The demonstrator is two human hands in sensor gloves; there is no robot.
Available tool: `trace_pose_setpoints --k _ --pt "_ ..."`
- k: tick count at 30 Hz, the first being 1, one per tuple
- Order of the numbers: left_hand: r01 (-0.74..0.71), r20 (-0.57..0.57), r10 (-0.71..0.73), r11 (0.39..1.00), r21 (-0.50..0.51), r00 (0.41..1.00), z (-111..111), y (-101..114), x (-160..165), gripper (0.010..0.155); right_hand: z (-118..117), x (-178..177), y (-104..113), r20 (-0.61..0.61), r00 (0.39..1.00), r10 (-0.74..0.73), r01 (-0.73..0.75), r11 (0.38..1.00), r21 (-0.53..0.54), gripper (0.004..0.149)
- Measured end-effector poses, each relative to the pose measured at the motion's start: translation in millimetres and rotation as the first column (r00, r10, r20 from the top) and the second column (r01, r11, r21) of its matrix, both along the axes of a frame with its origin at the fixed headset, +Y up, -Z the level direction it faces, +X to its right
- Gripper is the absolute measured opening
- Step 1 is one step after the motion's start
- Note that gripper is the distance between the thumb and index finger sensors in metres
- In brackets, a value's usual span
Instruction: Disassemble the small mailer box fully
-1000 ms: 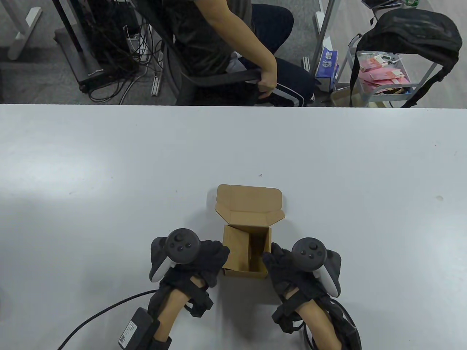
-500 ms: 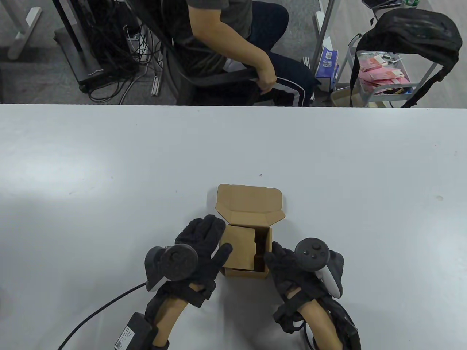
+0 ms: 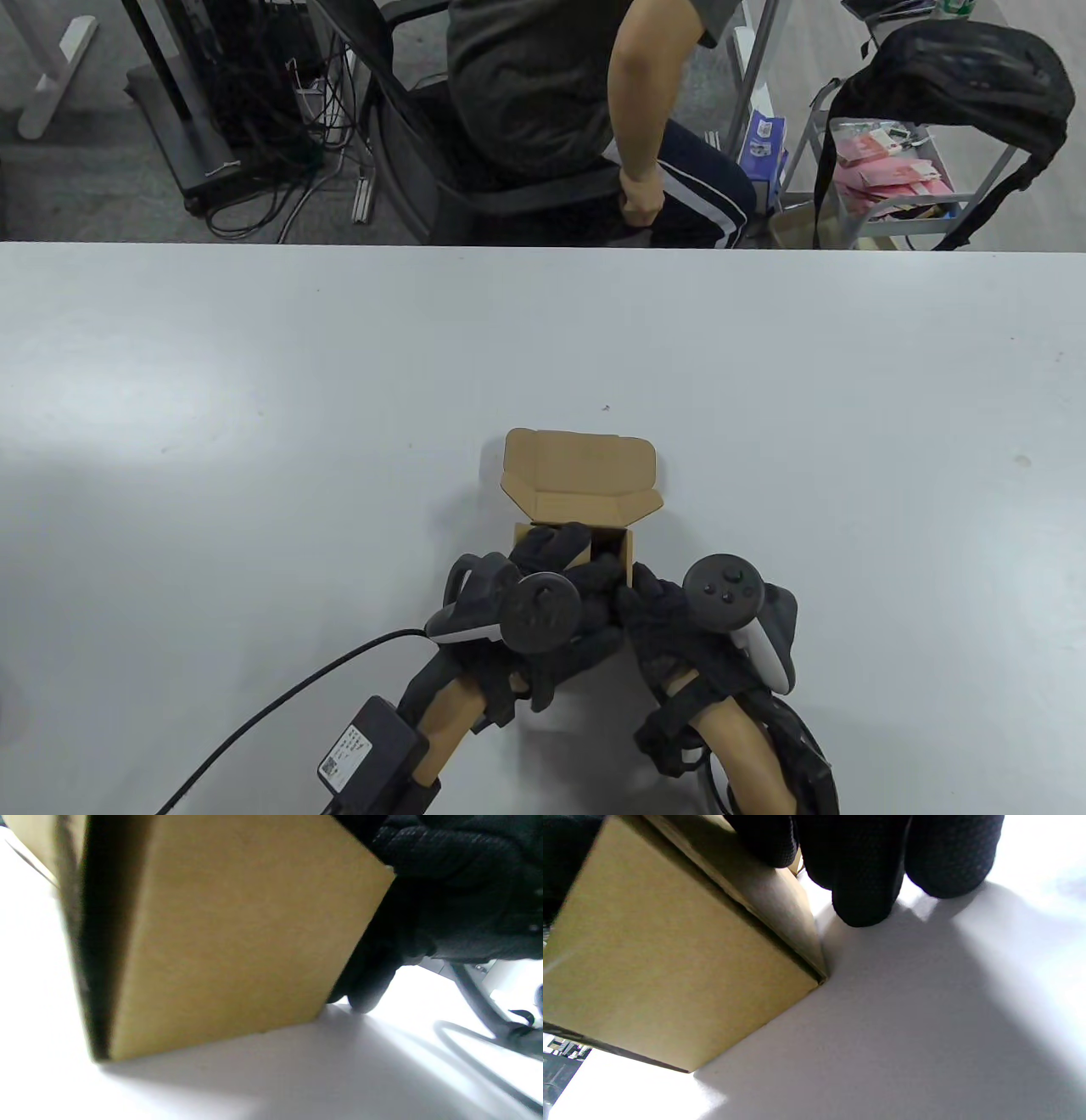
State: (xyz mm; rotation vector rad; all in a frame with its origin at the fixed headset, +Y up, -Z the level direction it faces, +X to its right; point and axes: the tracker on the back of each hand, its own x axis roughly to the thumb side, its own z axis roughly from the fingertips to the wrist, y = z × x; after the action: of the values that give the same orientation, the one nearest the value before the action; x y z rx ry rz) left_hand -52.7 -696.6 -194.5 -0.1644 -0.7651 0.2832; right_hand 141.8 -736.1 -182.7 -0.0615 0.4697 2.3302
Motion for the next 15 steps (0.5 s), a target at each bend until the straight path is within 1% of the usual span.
trace_pose_setpoints --k 3,7,11,15 --pt "-0.067 -0.019 0.067 0.997 0.027 0.998 2.4 7.2 -10.3 0.066 0.2 -1.3 0.0 -0.004 1.0 0.011 -0.011 1.0 0.003 0.071" --pt "-0.163 -0.066 0.166 0.985 0.05 0.984 4.0 15.7 -36.8 0.067 0.5 -0.9 -0.5 0.0 1.0 0.006 -0.006 1.0 0.001 0.07" --pt "-0.191 -0.142 0.201 0.978 0.081 0.969 6.2 10.9 -68.1 0.068 0.9 -1.4 -0.3 0.002 1.0 0.006 -0.006 1.0 0.001 0.07" --pt "-0.196 -0.219 0.202 0.979 0.047 0.955 3.8 5.3 -92.9 0.069 1.2 -3.4 -0.7 0.006 1.0 0.006 -0.006 1.0 0.003 0.071"
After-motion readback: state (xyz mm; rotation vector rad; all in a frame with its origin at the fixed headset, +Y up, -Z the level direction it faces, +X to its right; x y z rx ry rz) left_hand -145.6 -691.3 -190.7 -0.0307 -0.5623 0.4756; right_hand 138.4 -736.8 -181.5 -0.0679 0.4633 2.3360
